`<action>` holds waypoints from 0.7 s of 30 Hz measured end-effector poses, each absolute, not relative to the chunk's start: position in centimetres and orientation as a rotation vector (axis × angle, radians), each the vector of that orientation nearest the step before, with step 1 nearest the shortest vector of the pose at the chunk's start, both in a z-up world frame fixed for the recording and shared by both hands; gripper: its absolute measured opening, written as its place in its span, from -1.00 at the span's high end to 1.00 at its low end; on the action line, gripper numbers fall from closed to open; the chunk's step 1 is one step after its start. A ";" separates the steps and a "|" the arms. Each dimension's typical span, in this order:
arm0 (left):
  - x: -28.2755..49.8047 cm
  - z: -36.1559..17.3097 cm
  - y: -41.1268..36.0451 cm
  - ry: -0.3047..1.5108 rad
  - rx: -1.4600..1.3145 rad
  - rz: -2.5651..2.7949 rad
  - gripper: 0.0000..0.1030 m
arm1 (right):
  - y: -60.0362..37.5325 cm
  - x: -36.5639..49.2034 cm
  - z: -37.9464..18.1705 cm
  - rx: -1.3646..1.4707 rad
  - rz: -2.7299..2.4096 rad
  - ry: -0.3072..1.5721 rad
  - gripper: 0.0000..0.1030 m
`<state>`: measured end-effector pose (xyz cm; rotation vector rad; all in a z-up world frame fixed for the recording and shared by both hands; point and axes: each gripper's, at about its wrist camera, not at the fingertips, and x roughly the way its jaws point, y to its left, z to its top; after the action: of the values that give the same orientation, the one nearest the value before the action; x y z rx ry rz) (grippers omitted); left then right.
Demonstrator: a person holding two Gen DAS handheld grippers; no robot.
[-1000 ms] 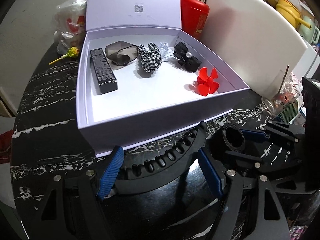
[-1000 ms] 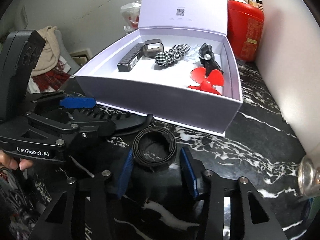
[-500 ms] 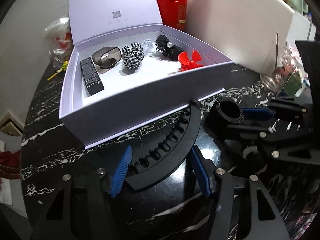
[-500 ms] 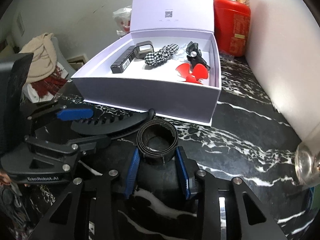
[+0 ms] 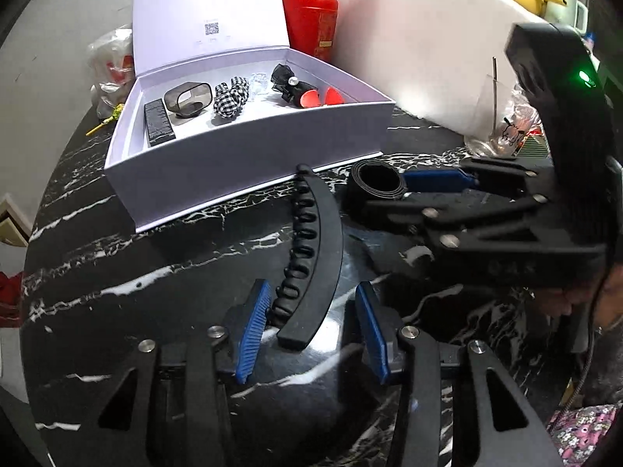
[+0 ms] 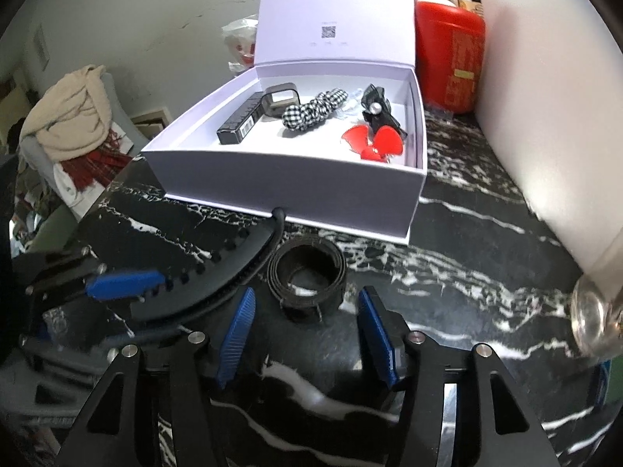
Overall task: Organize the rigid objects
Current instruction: 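Grasp the black hair claw with the left tool while the right grasps the black strap, then lift the black hair claw and black strap with both tools toward the gift box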
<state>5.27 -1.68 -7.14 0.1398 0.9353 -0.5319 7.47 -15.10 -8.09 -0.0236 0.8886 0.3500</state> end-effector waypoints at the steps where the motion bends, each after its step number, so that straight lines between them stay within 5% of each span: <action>1: 5.2 -7.2 -1.6 0.934 0.125 -0.525 0.12 | -15.1 7.6 -8.1 -0.024 0.354 0.886 -0.07; 4: 5.6 -7.1 -1.3 0.948 0.081 -0.519 0.12 | -15.0 8.0 -8.2 -0.021 0.367 0.890 0.00; 5: 5.8 -7.1 -1.3 0.954 0.075 -0.516 0.12 | -15.0 8.1 -8.4 -0.026 0.377 0.895 0.21; 21: 8.2 -7.5 -4.4 0.956 0.199 -0.418 0.12 | -18.8 4.4 -8.5 0.024 0.317 0.902 0.21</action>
<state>8.24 -4.38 -7.51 0.1994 0.9562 -0.4181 4.39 -18.78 -8.46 0.0237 0.9021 0.3169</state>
